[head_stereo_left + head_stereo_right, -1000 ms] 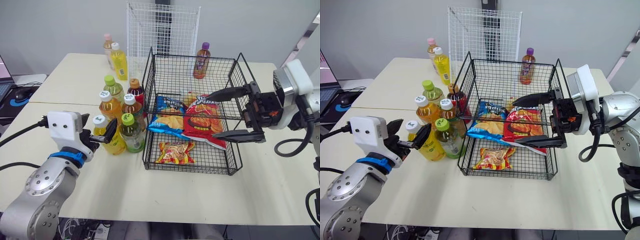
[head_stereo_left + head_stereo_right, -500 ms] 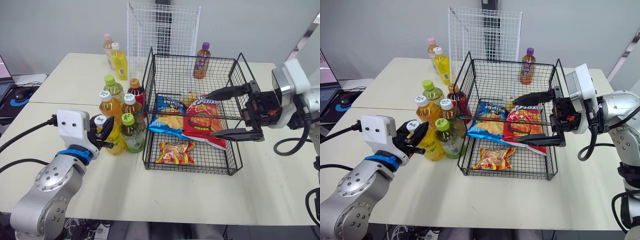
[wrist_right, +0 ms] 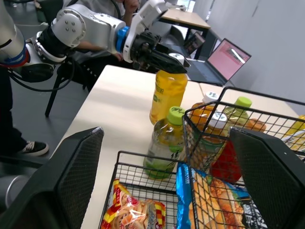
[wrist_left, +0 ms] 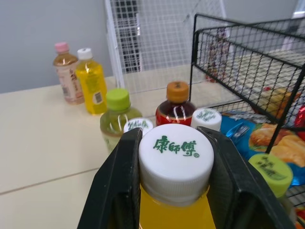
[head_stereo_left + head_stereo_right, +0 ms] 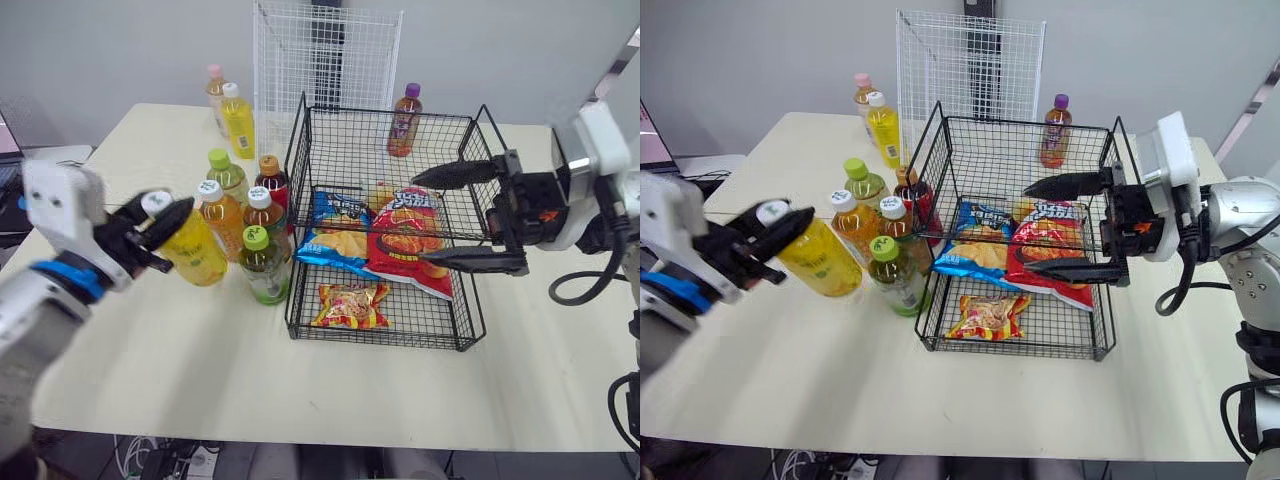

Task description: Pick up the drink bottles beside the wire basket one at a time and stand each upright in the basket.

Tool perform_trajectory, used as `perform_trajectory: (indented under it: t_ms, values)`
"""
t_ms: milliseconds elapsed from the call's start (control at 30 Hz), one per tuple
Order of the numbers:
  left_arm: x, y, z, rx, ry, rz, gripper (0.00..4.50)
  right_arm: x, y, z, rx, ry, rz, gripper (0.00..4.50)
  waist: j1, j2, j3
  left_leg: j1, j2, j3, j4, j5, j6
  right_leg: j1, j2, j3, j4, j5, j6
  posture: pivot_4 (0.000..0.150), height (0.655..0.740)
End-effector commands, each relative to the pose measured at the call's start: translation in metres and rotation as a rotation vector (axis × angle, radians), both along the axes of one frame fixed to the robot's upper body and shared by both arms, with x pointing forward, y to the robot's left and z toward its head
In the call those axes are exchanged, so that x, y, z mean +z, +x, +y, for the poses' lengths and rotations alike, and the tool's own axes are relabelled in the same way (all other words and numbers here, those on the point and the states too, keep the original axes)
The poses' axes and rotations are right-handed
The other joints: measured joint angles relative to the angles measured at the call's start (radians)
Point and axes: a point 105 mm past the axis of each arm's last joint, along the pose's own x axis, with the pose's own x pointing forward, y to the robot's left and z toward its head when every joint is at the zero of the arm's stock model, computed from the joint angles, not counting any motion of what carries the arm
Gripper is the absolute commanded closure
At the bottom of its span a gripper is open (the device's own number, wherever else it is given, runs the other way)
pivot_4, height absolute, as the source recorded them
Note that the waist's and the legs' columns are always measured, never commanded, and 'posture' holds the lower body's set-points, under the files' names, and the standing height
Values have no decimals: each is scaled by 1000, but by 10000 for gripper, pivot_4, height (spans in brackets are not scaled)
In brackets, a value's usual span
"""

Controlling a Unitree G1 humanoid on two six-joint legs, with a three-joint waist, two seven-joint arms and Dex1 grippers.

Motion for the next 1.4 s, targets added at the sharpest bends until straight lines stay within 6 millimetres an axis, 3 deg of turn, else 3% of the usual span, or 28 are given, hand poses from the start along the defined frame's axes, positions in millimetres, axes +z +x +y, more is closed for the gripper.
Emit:
perform_trajectory:
  t_ms: [33,233,400,500,633,767,900,1133,1400]
  values:
    - [60,-9,-5,-153,-45,-81,31402,14,-7,-9,-69,26,-57,0,4,-3,2,0,0,0,0,0,0,0,0,0,0,0,0,1500,7360]
    - [148,0,-15,-333,-94,-172,31402,23,-13,-26,-227,67,-86,0,1,-4,4,-2,-1,0,-1,0,0,-1,0,-1,-1,0,1,1500,7360]
    - [192,21,-52,-528,-133,-217,31402,25,-21,-32,-338,103,-98,0,8,-3,5,-4,-1,-1,-1,0,0,-2,2,-2,0,0,1,1500,7360]
    - [208,38,-93,-673,-115,-250,31402,22,-28,-39,-424,117,-106,0,14,-3,5,-6,-1,-2,0,0,0,-3,2,-4,0,0,1,1500,7360]
    - [204,63,-144,-801,-77,-239,31402,15,-33,-47,-535,124,-120,0,20,-3,5,-14,-2,-2,1,0,0,-10,2,-3,0,1,0,1500,7360]
    - [178,87,-201,-892,-5,-215,31402,6,-36,-57,-662,124,-147,0,19,-3,5,-18,-2,-1,1,0,0,-15,2,-2,0,1,1,1500,7360]
    - [156,103,-245,-900,9,-212,31402,0,-40,-60,-746,135,-170,0,14,-2,5,-20,-2,0,1,0,0,-17,2,0,0,1,1,1500,7360]
    - [131,116,-284,-852,39,-218,31402,-4,-45,-60,-841,186,-202,0,-5,-2,5,-21,-3,0,1,0,0,-18,2,1,0,1,1,1500,7360]
    - [124,119,-299,-806,51,-224,31402,-2,-51,-64,-860,193,-213,0,-3,-1,4,-21,-3,0,1,0,0,-17,2,0,1,1,1,1500,7360]
